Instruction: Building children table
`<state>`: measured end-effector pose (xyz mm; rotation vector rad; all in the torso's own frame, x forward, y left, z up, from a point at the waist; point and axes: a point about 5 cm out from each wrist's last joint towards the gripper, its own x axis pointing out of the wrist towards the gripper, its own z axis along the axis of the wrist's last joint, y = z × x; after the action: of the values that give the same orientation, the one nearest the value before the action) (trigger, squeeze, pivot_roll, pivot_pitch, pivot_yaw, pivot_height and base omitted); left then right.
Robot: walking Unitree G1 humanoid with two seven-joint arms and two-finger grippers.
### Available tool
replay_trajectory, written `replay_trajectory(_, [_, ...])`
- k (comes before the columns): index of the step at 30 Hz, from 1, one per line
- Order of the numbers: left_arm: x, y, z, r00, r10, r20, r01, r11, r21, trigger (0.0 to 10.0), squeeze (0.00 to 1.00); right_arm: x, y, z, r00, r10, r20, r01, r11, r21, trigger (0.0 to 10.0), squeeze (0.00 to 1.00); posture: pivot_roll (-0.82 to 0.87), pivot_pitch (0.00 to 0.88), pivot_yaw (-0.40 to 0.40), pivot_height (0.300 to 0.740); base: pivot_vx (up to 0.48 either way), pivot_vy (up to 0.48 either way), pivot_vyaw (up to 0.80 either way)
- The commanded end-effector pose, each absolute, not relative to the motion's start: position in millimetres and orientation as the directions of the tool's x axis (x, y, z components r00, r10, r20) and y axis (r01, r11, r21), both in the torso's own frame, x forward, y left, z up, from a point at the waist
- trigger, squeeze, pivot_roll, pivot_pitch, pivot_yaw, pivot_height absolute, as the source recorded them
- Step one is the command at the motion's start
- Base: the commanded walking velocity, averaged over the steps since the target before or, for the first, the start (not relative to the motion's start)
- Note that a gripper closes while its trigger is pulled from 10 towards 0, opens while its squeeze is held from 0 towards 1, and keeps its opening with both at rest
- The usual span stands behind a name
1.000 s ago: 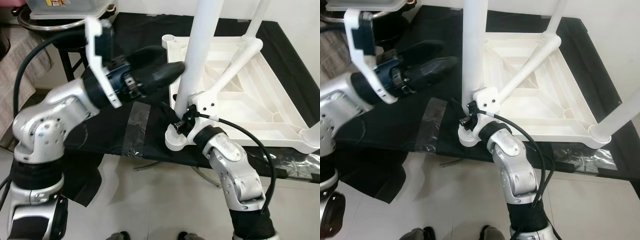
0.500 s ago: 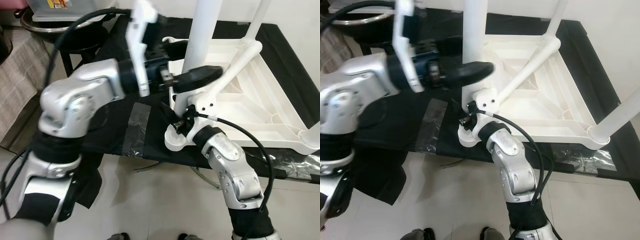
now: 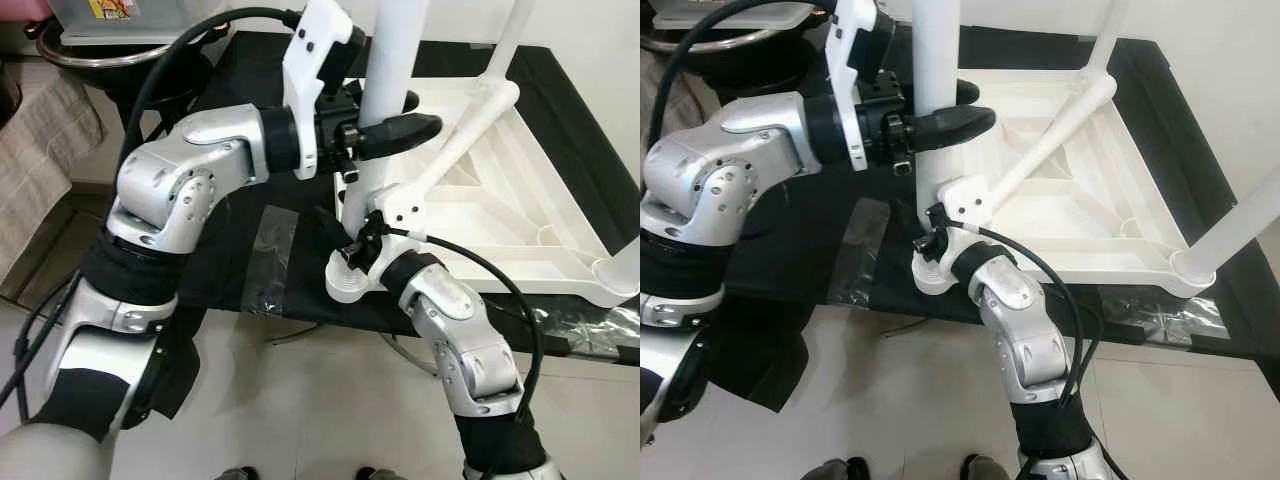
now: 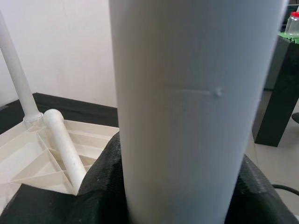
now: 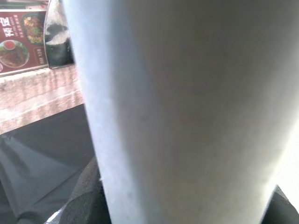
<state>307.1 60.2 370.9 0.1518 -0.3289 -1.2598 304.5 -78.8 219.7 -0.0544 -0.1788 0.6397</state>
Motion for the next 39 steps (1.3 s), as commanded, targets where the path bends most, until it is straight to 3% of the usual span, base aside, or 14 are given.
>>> replay_trajectory(1, [300.9, 60.2, 374.1, 0.223, -0.966, 0.132, 0.912, 0.254, 0.321, 0.0, 0.00, 303.7, -72.6, 199.8, 0.768, 0.638, 0.059, -0.634, 0.770, -0.066, 10.0, 0.00, -0.03, 0.180, -0.001, 0.740, 0.000, 0.000, 0.00])
replay_trajectory(4, [301.6, 60.7, 374.6, 0.219, -0.967, 0.129, 0.915, 0.250, 0.317, 0.0, 0.00, 304.4, -73.2, 200.8, 0.762, 0.645, 0.060, -0.642, 0.764, -0.070, 10.0, 0.00, -0.02, 0.181, -0.002, 0.740, 0.000, 0.000, 0.00])
replay_trajectory(5, [301.9, 61.0, 375.2, 0.218, -0.968, 0.127, 0.915, 0.248, 0.317, 0.0, 0.00, 304.9, -75.2, 204.5, 0.745, 0.663, 0.078, -0.658, 0.749, -0.078, 10.0, 0.91, -0.02, 0.182, -0.001, 0.740, 0.000, 0.000, 0.00])
replay_trajectory(7, [302.0, 61.3, 375.8, 0.215, -0.969, 0.123, 0.916, 0.244, 0.318, 0.0, 0.00, 306.8, -80.2, 212.0, 0.716, 0.689, 0.114, -0.686, 0.724, -0.074, 10.0, 1.00, -0.02, 0.182, -0.001, 0.740, 0.000, 0.000, 0.00])
replay_trajectory(10, [301.7, 61.1, 376.1, 0.208, -0.971, 0.119, 0.918, 0.236, 0.320, 0.0, 0.00, 306.0, -85.8, 225.0, 0.634, 0.756, 0.165, -0.757, 0.650, -0.067, 10.0, 1.00, -0.02, 0.182, -0.001, 0.740, 0.000, 0.000, 0.00])
replay_trajectory(13, [301.0, 59.5, 376.3, 0.192, -0.975, 0.112, 0.921, 0.219, 0.323, 0.0, 0.00, 305.2, -102.0, 250.0, 0.460, 0.871, 0.174, -0.850, 0.488, -0.199, 10.0, 1.00, -0.02, 0.186, 0.004, 0.740, 0.000, 0.000, 0.00])
replay_trajectory(17, [299.7, 56.9, 375.5, 0.183, -0.977, 0.111, 0.922, 0.210, 0.325, 0.0, 0.00, 307.8, -113.2, 262.0, 0.388, 0.911, 0.141, -0.868, 0.412, -0.276, 10.0, 1.00, -0.02, 0.187, 0.005, 0.740, 0.000, 0.000, 0.00])
replay_trajectory(18, [298.9, 55.6, 375.0, 0.178, -0.978, 0.110, 0.924, 0.205, 0.324, 0.0, 0.00, 310.4, -117.3, 267.3, 0.366, 0.923, 0.121, -0.871, 0.386, -0.303, 10.0, 0.89, -0.02, 0.188, 0.009, 0.740, 0.000, 0.000, 0.00])
replay_trajectory(19, [298.0, 53.2, 374.0, 0.170, -0.980, 0.107, 0.926, 0.196, 0.324, 0.0, 0.00, 315.9, -121.2, 275.6, 0.347, 0.933, 0.097, -0.866, 0.358, -0.348, 10.0, 0.16, -0.02, 0.188, 0.011, 0.740, 0.000, 0.000, 0.00])
replay_trajectory(20, [297.2, 50.8, 373.4, 0.161, -0.981, 0.104, 0.928, 0.186, 0.324, 0.0, 0.00, 321.2, -123.1, 284.3, 0.322, 0.943, 0.076, -0.865, 0.327, -0.381, 10.0, 0.00, -0.02, 0.188, 0.013, 0.740, 0.000, 0.000, 0.00])
replay_trajectory(28, [295.3, 48.6, 372.6, 0.135, -0.986, 0.094, 0.931, 0.159, 0.327, 0.0, 0.00, 338.9, -124.2, 303.1, 0.238, 0.971, 0.012, -0.880, 0.221, -0.420, 10.0, 0.00, -0.01, 0.191, 0.018, 0.740, 0.000, 0.000, 0.00])
replay_trajectory(29, [294.8, 49.0, 372.7, 0.132, -0.987, 0.093, 0.932, 0.155, 0.328, 0.0, 0.00, 340.8, -123.9, 303.0, 0.217, 0.976, 0.000, -0.888, 0.198, -0.414, 5.8, 0.00, -0.01, 0.191, 0.018, 0.740, 0.000, 0.000, 0.00])
replay_trajectory(30, [294.2, 49.4, 372.8, 0.128, -0.987, 0.092, 0.932, 0.152, 0.329, 0.0, 0.00, 341.8, -123.5, 302.9, 0.197, 0.980, -0.007, -0.896, 0.177, -0.407, 0.0, 0.00, 0.00, 0.193, 0.019, 0.740, 0.000, 0.000, 0.00])
replay_trajectory(39, [285.1, 51.0, 375.4, 0.100, -0.991, 0.094, 0.933, 0.126, 0.337, 0.0, 0.00, 341.1, -115.3, 291.4, 0.037, 0.998, -0.051, -0.943, 0.018, -0.331, 0.0, 0.00, 0.00, 0.193, 0.021, 0.740, 0.000, 0.000, 0.00])
